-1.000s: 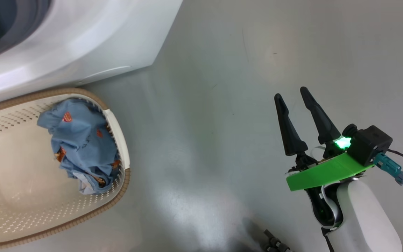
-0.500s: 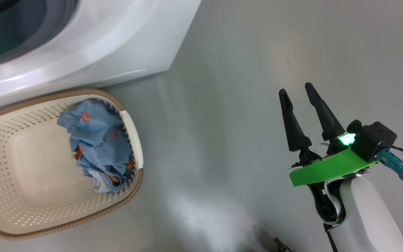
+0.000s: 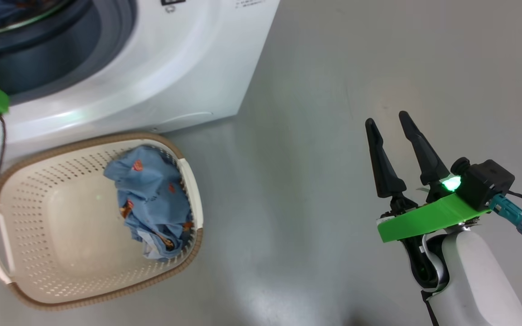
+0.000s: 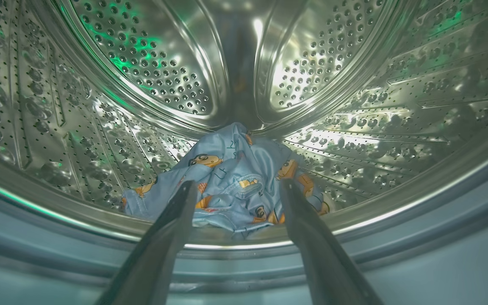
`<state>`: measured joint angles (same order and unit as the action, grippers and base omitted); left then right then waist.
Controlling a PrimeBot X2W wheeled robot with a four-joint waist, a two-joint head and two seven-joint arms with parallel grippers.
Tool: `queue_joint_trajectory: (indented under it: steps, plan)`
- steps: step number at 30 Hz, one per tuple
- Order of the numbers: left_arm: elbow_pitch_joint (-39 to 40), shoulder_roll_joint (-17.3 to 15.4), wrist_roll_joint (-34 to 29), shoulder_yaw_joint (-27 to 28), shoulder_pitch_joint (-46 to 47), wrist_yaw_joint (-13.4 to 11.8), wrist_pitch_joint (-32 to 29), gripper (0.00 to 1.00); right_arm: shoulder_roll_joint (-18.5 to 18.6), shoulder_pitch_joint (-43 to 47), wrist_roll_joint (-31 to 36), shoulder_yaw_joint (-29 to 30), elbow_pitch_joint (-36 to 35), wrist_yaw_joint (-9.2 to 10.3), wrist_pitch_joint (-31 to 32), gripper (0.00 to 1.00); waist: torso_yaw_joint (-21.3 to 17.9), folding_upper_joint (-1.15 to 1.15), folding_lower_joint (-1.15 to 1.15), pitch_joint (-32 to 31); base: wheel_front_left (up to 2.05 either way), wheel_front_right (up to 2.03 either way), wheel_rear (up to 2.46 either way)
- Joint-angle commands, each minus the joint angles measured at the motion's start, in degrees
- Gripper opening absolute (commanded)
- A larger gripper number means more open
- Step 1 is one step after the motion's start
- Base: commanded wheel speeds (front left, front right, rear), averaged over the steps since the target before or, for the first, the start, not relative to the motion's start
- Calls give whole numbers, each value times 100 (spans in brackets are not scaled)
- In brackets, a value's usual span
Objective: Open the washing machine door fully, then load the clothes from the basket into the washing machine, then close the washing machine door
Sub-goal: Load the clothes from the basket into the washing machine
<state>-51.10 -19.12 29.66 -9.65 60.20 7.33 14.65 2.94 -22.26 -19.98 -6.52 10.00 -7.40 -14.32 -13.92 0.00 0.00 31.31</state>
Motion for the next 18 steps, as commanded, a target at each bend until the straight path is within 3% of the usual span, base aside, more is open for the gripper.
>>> queue_joint_trajectory:
  steps: [1,8,18]
  plan:
    - [254,-235,10,138,-193,14,33,100,-6,180,62,-79,-96,-9,-68,100,108,0,0,-149,0,0,0]
    - [1042,-227,-36,304,-1077,15,34,100,-6,233,114,-67,-35,-9,-68,100,194,0,0,-417,0,0,0]
    - [2274,-25,-223,609,-2586,-200,34,100,-6,395,285,-1,97,-9,-68,100,358,0,0,-1066,0,0,0]
